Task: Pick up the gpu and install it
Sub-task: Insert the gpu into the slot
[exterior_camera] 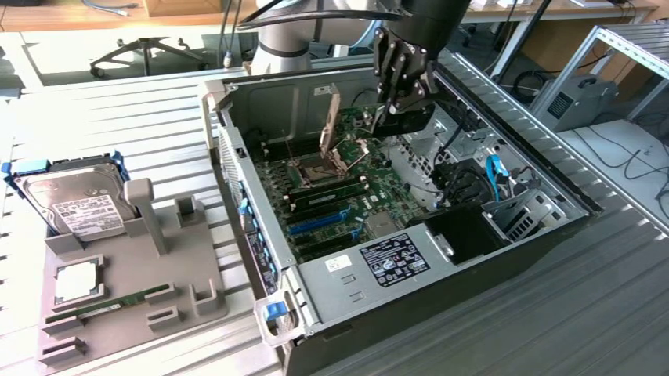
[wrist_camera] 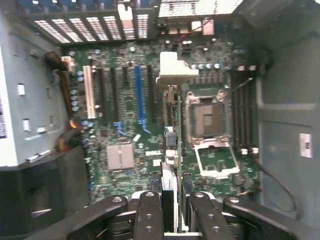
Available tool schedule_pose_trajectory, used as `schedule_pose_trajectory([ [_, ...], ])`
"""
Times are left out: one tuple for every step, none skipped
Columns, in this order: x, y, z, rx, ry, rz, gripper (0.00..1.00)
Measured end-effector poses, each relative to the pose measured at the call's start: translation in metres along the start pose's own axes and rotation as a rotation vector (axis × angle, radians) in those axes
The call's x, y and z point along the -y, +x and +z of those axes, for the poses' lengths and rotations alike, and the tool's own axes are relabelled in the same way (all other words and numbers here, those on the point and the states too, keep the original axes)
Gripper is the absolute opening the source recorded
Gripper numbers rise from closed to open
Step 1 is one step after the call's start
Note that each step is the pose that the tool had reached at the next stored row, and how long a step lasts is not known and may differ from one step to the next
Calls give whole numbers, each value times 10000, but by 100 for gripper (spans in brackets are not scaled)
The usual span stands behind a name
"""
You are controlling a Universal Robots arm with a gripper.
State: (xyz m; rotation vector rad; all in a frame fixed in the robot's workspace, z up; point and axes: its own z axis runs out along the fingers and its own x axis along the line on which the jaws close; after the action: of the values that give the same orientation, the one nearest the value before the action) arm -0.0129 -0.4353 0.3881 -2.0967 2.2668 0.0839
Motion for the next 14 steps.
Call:
schedule_pose_trajectory([
  [0,0,0,3,0,-2,26],
  [0,0,0,4,0,-3,26],
  [1,0,0,4,-1,-4,26],
  [1,0,10,2,-1,-5,26],
  [-4,3,33,2,0,-5,26],
  [-5,5,50,1,0,-4,26],
  [-5,9,67,1,0,-3,26],
  [-8,10,75,1,0,-5,26],
  [-16,21,93,1,-1,-3,26],
  [-20,35,109,0,0,-5,26],
  [-31,37,121,1,0,-4,26],
  [-36,38,127,1,0,-4,26],
  [-39,39,136,0,0,-4,26],
  [-40,39,144,-1,0,-4,26],
])
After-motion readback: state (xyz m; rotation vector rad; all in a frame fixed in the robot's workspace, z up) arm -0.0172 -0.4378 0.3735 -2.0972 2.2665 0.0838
